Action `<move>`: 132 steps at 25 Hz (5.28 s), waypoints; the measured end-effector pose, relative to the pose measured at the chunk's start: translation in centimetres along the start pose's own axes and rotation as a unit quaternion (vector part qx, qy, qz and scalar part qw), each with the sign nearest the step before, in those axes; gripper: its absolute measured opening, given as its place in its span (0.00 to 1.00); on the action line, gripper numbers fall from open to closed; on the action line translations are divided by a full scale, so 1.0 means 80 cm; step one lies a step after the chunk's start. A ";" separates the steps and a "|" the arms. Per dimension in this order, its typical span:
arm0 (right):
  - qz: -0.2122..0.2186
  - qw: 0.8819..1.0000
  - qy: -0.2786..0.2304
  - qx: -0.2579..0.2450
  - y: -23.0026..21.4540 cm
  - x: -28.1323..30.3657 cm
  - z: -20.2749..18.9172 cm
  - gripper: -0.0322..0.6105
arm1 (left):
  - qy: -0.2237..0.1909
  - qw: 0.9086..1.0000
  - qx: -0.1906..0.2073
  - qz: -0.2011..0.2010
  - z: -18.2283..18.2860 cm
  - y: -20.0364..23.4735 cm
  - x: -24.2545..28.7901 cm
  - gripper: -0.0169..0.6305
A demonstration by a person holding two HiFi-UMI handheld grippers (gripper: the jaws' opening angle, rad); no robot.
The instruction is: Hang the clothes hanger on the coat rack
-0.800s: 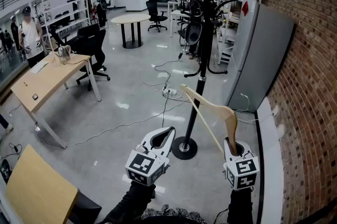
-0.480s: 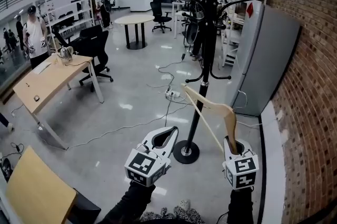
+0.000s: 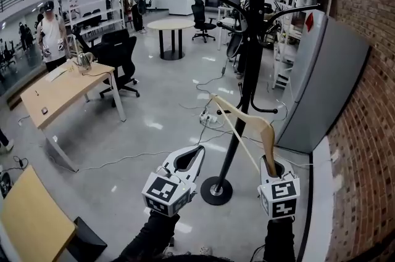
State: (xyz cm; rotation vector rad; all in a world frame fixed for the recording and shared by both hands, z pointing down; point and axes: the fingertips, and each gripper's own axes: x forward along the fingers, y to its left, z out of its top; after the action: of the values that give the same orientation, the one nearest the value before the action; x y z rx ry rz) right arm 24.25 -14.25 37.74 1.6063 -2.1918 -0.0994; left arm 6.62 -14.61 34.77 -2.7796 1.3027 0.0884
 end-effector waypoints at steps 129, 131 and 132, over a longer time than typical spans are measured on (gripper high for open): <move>-0.131 0.984 -0.084 0.085 0.112 -0.087 0.026 0.06 | 0.012 0.984 0.001 -0.176 -0.005 -0.028 -0.051 0.03; -0.127 0.985 -0.079 0.085 0.114 -0.087 0.027 0.06 | 0.016 0.985 0.002 -0.174 -0.007 -0.028 -0.052 0.03; -0.124 0.986 -0.078 0.084 0.116 -0.086 0.027 0.06 | 0.018 0.985 0.002 -0.173 -0.008 -0.028 -0.053 0.03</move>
State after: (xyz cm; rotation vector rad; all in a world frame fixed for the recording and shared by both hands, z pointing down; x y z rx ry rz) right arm 16.82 -5.21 36.54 2.0258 -2.1507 -0.1181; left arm 5.60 -9.99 35.82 -2.9664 0.8036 0.0166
